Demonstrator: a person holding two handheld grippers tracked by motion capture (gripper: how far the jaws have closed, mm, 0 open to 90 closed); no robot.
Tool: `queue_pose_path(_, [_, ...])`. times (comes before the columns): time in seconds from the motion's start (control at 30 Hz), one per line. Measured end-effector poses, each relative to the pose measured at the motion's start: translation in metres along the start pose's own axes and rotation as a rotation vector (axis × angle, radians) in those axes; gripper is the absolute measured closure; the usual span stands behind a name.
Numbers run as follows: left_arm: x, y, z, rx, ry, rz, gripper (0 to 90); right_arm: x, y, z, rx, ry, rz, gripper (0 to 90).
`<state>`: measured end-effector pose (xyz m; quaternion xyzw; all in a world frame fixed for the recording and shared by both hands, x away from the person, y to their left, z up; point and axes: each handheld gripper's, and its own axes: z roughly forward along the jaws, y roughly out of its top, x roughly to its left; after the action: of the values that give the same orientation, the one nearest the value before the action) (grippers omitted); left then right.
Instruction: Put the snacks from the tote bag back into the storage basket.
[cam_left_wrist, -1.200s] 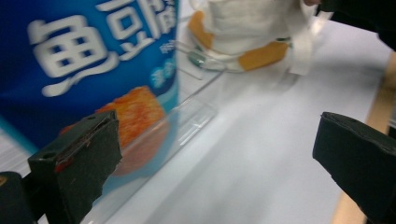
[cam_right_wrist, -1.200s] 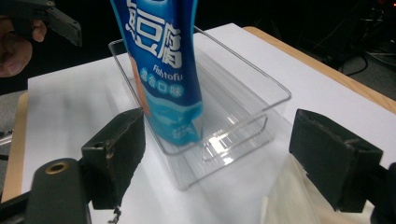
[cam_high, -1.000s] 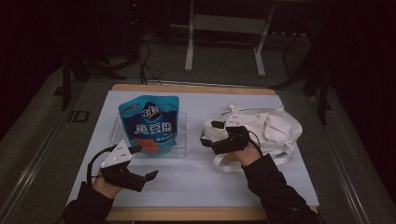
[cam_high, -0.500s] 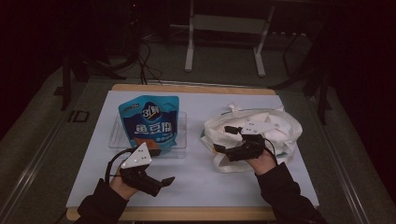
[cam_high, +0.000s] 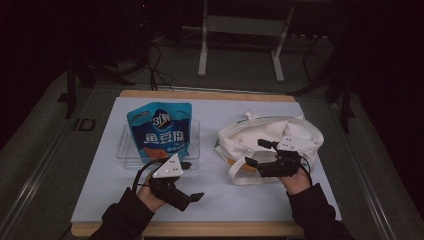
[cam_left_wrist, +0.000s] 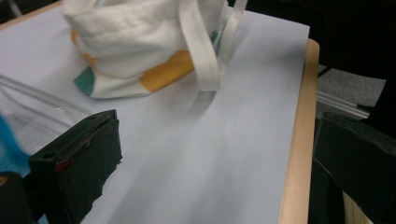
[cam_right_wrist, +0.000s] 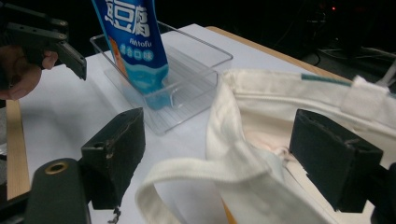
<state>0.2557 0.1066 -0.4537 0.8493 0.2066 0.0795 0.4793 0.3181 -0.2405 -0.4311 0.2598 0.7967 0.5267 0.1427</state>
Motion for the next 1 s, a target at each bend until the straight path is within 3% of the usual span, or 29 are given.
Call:
queue_pose_path(0.33, [-0.006,-0.003,0.018,-0.006,-0.006,-0.007,1.3,0.000,-0.012,-0.014,-0.012,-0.046,-0.006,17.9])
queue_pose_path(0.63, [-0.005,-0.012,0.021,-0.002,-0.009,-0.014,1.4,0.003,-0.021,-0.024,-0.019,-0.093,-0.018,17.7])
queue_pose_path(0.83, [-0.006,-0.016,0.021,-0.008,-0.020,-0.026,1.4,0.001,-0.024,-0.029,-0.035,-0.098,-0.003,17.7])
queue_pose_path(1.0, [-0.007,-0.020,0.024,0.011,-0.005,-0.005,1.4,0.000,-0.030,-0.032,-0.045,-0.122,-0.006,17.7])
